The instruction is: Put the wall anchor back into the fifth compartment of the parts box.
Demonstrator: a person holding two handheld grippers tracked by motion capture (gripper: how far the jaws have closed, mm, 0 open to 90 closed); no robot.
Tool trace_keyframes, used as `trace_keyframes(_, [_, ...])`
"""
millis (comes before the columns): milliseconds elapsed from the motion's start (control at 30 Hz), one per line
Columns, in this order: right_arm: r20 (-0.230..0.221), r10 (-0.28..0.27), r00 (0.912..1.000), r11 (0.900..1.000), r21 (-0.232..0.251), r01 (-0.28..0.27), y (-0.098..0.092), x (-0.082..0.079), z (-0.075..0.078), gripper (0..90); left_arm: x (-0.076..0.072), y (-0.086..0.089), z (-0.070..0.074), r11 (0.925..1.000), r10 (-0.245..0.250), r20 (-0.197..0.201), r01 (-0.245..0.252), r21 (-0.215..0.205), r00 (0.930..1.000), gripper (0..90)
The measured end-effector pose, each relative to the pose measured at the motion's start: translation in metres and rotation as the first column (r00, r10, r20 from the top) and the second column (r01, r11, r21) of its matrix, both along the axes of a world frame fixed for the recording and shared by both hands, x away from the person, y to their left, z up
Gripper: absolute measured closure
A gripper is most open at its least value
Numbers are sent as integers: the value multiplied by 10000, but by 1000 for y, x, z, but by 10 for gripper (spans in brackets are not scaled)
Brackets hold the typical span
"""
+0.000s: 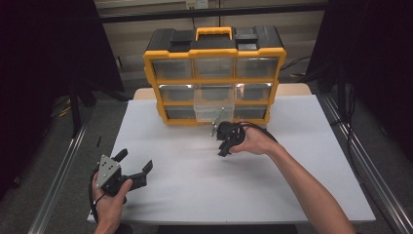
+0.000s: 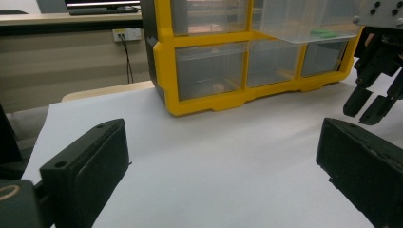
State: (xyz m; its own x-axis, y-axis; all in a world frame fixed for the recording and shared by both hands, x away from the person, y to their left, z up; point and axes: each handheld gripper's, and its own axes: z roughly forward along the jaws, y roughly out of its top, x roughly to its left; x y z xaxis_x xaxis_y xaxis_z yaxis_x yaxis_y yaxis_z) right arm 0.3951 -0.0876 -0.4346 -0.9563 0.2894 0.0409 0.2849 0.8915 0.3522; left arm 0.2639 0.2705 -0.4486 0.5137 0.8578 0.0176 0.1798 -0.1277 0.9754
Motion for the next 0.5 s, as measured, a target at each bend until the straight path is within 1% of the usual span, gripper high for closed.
trace_keyframes(33, [-68, -130, 9999, 9999, -100, 129, 0, -1, -1, 670, 0, 0, 0, 10000, 8, -1, -8, 33, 10000, 36])
trace_keyframes(67, [36, 129, 9999, 9999, -79, -129, 0, 1, -3, 662, 1, 0, 0, 10000, -14, 22, 14, 25, 10000, 36])
trace_keyframes(100, [61, 128, 9999, 9999, -70, -128, 0, -1, -6, 642, 1, 0, 0, 10000, -20, -11, 20, -27, 10000, 36])
trace_keyframes(133, [183, 279, 9994, 9995, -183, -275, 1, -1, -8, 628, 1, 0, -1, 10000, 7, -27, -7, 2, 10000, 36])
trace_keyframes(167, [133, 250, 9996, 9992, -311, -246, 3, -3, -9, 625, 1, 0, -1, 10000, 65, -30, -65, -3, 10000, 36])
trace_keyframes(200, [227, 402, 9989, 9989, -262, -396, 4, -3, -11, 623, 1, 0, -1, 10000, 6, -36, -6, -36, 10000, 36])
trace_keyframes(233, [233, 249, 9994, 9993, -282, -242, 6, -4, -12, 620, 1, 0, -1, 9999, 122, -41, -122, 26, 9999, 36])
trace_keyframes(267, [309, 314, 9990, 9993, -219, -308, 6, -2, -12, 618, 1, 0, -1, 10000, 93, -30, -93, 29, 10000, 36])
trace_keyframes(333, [178, 154, 9997, 9994, -314, -149, 6, -1, -14, 637, 1, -1, -1, 10000, 60, -65, -60, -8, 10000, 36])
trace_keyframes(367, [158, 268, 9995, 9986, -467, -260, 6, 2, -16, 660, 1, 0, -1, 10000, 18, -21, -18, 12, 10000, 36])
trace_keyframes(400, [-3, 214, 9998, 9991, -366, -214, 4, 3, -19, 673, 1, 0, -1, 9999, 89, -28, -89, 95, 10000, 36])
trace_keyframes(433, [-144, 21, 9999, 9993, -364, -26, 3, 3, -18, 716, 1, 0, -1, 9999, 127, -32, -126, 100, 9999, 36])
trace_keyframes(467, [-293, -77, 9995, 9989, -468, 63, 3, 2, -18, 728, 1, 0, -1, 9999, 138, -19, -138, 77, 9999, 36])
trace_keyframes(500, [-401, -147, 9991, 9983, -577, 123, 3, 1, -17, 749, 1, 0, -1, 10000, 26, -42, -26, -17, 10000, 36])
